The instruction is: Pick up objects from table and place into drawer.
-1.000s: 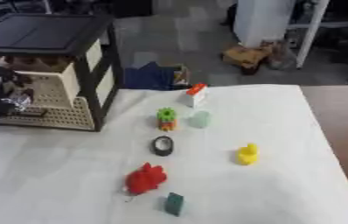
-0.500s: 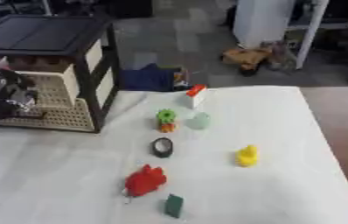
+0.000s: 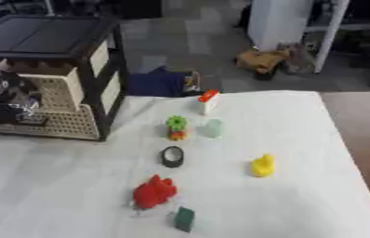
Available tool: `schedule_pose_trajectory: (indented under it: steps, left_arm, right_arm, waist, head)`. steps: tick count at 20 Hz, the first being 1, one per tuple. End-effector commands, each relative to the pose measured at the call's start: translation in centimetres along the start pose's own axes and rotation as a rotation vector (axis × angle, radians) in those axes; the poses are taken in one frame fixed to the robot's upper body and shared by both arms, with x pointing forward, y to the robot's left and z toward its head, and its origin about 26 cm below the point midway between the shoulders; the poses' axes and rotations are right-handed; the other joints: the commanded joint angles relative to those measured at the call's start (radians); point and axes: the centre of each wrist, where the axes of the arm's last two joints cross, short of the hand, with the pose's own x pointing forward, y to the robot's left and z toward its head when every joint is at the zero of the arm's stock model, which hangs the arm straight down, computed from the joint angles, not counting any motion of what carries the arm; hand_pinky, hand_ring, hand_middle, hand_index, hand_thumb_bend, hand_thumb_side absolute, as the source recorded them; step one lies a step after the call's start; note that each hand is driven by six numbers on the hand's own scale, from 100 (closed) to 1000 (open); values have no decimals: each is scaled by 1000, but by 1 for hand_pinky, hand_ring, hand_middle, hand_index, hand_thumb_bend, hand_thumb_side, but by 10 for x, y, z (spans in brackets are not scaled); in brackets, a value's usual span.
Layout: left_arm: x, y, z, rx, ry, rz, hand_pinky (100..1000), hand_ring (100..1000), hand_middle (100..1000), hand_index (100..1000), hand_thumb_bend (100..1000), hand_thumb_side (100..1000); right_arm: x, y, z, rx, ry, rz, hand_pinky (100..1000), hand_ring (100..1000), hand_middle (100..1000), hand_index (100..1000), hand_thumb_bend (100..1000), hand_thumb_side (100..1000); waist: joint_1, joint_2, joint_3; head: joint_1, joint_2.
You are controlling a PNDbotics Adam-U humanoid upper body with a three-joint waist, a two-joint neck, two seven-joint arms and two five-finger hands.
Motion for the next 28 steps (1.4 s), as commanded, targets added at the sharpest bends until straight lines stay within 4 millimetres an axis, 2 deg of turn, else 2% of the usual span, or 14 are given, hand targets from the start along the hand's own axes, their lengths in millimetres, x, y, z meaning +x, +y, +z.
schedule_pose_trajectory:
  steps: [1, 7, 15, 23, 25, 28]
  left_arm:
    - [-1, 15, 0, 47, 7, -14, 476, 800, 846, 931, 100, 1000]
    - [-1, 14, -3, 49, 8, -9, 501, 818, 869, 965, 100, 1000]
    - [5, 16, -4, 77, -42, 5, 511, 816, 857, 960, 100, 1000]
    - [-2, 12, -8, 80, -4, 9, 551, 839, 870, 959, 100, 1000]
    - [-1, 11, -8, 76, -13, 10, 542, 830, 862, 955, 100, 1000]
    - [3, 13, -4, 64, -41, 11, 464, 759, 794, 913, 100, 1000]
  right_arm:
    - [6, -2, -6, 0, -38, 2, 647, 644, 611, 863, 100, 872]
    - [6, -3, -7, -3, -39, 1, 647, 645, 610, 862, 100, 873]
    - [6, -3, -7, -5, -38, -1, 647, 645, 610, 862, 100, 873]
    - [6, -3, -7, -5, -36, -1, 647, 645, 610, 862, 100, 870]
    - [6, -3, -7, -4, -36, -1, 647, 645, 610, 862, 100, 871]
    - [6, -4, -7, -7, -34, 1, 647, 645, 610, 862, 100, 870]
  waist:
    - [-3, -14, -4]
    - [-6, -14, -7]
    - [-8, -17, -6]
    - [-6, -19, -6]
    - [-6, -19, -5]
    - [-7, -22, -1]
  head:
    - [5, -15]
    - [6, -15]
    - [5, -11]
    - [2, -8]
    - [1, -7]
    - [-5, -3]
